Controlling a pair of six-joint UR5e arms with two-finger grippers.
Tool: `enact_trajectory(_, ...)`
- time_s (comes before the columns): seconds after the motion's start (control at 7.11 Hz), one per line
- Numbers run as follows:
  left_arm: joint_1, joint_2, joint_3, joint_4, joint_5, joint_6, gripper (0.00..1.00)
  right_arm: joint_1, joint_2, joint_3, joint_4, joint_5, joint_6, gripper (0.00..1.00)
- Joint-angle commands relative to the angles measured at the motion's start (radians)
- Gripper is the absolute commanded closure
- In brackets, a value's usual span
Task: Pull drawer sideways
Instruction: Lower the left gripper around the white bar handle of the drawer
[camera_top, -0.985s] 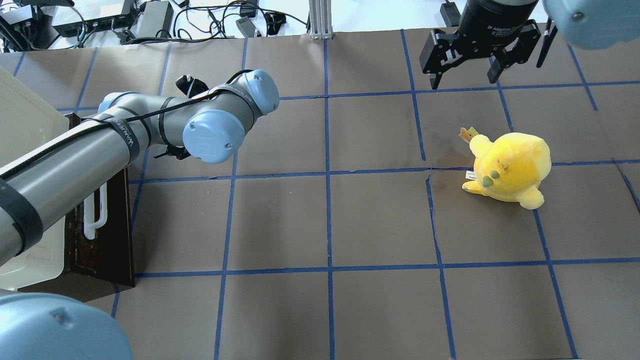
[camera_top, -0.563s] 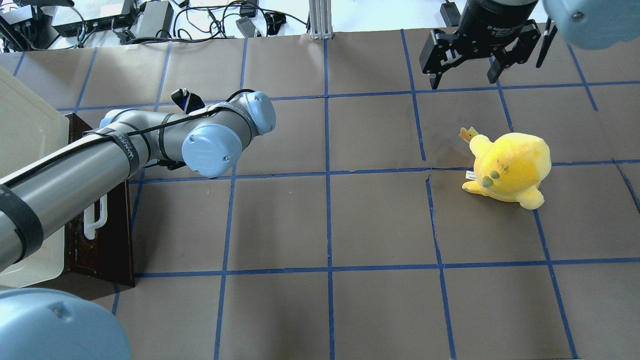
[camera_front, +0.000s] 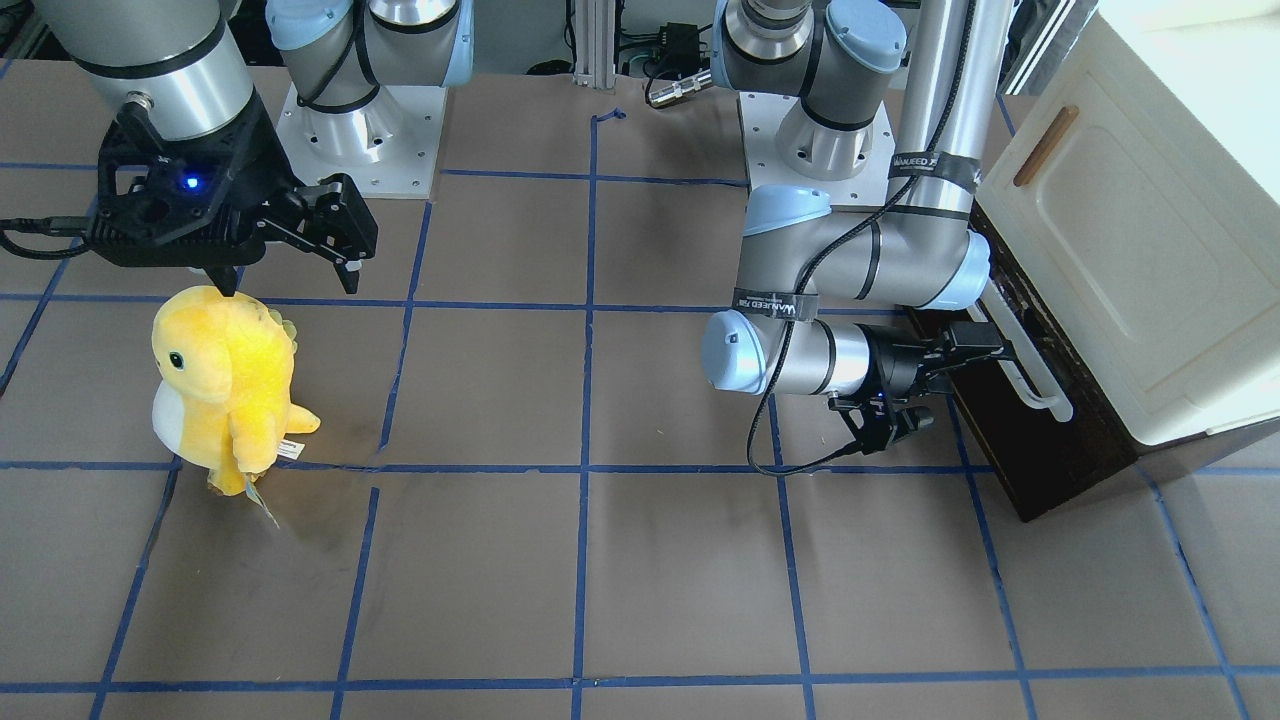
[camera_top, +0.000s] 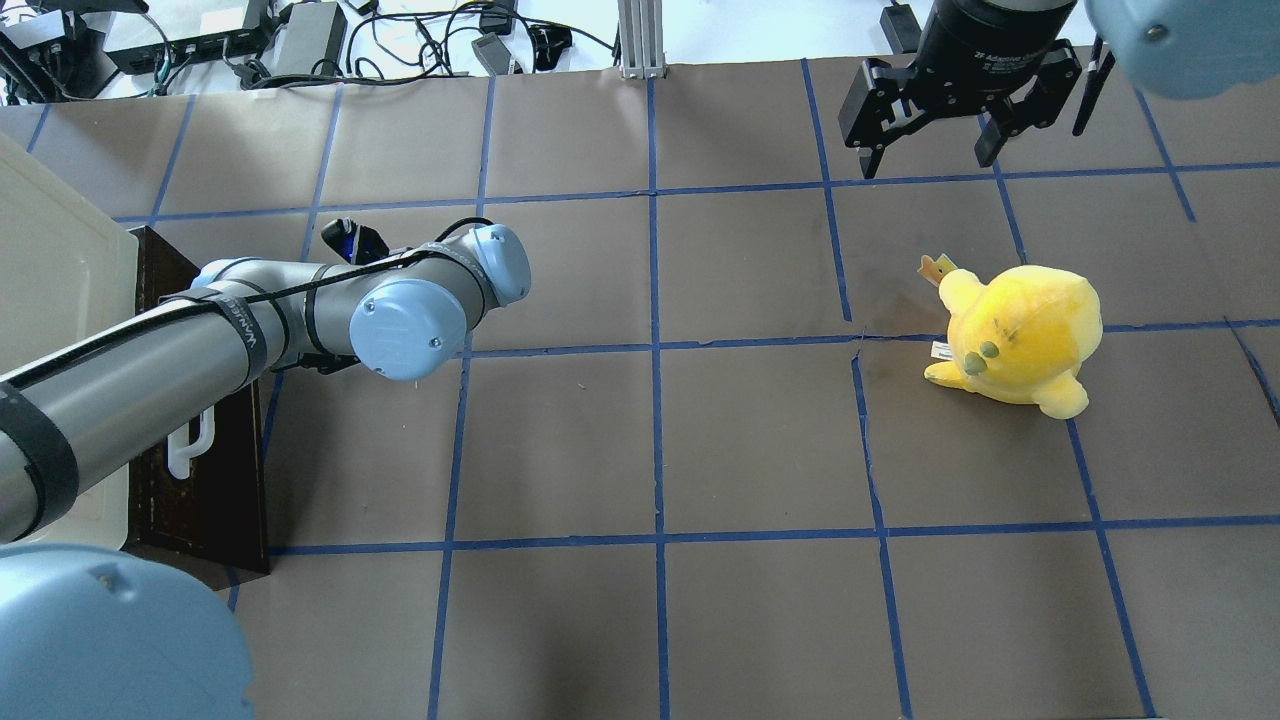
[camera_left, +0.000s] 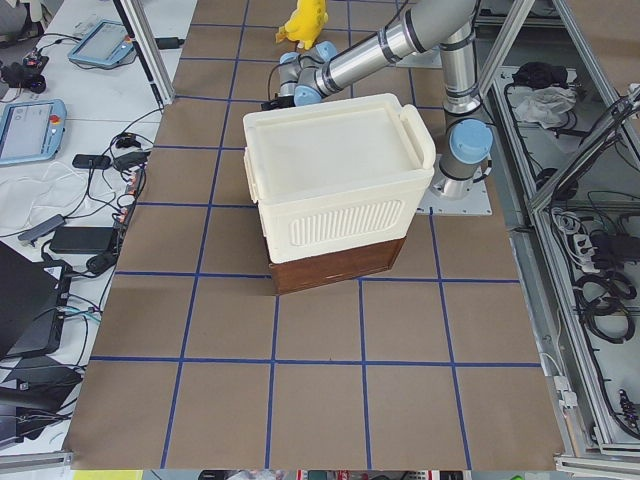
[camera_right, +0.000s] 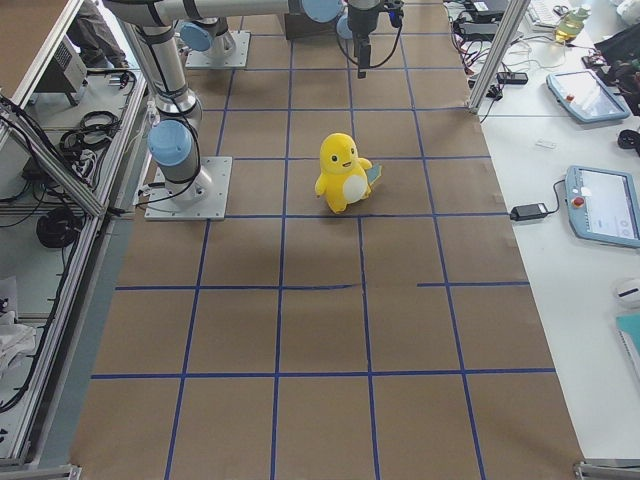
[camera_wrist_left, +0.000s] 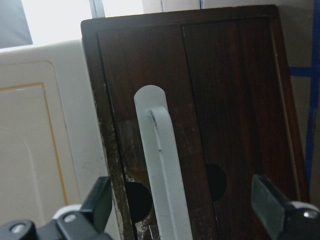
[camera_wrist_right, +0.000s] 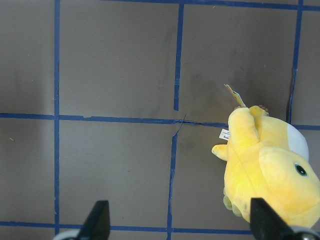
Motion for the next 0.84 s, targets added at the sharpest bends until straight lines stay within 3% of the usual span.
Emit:
enact_trajectory(0.0,0.011,0.009,-0.027,-0.076,-0.014,-0.132,0.0,0.0,0.0,0.0,0.0,0.0,0.0,0.0)
enact_trajectory(0.7,0.013,0.035,-0.004,-0.242,0.004,-0.12,0.0,0.0,0.0,0.0,0.0,0.0,0.0,0.0)
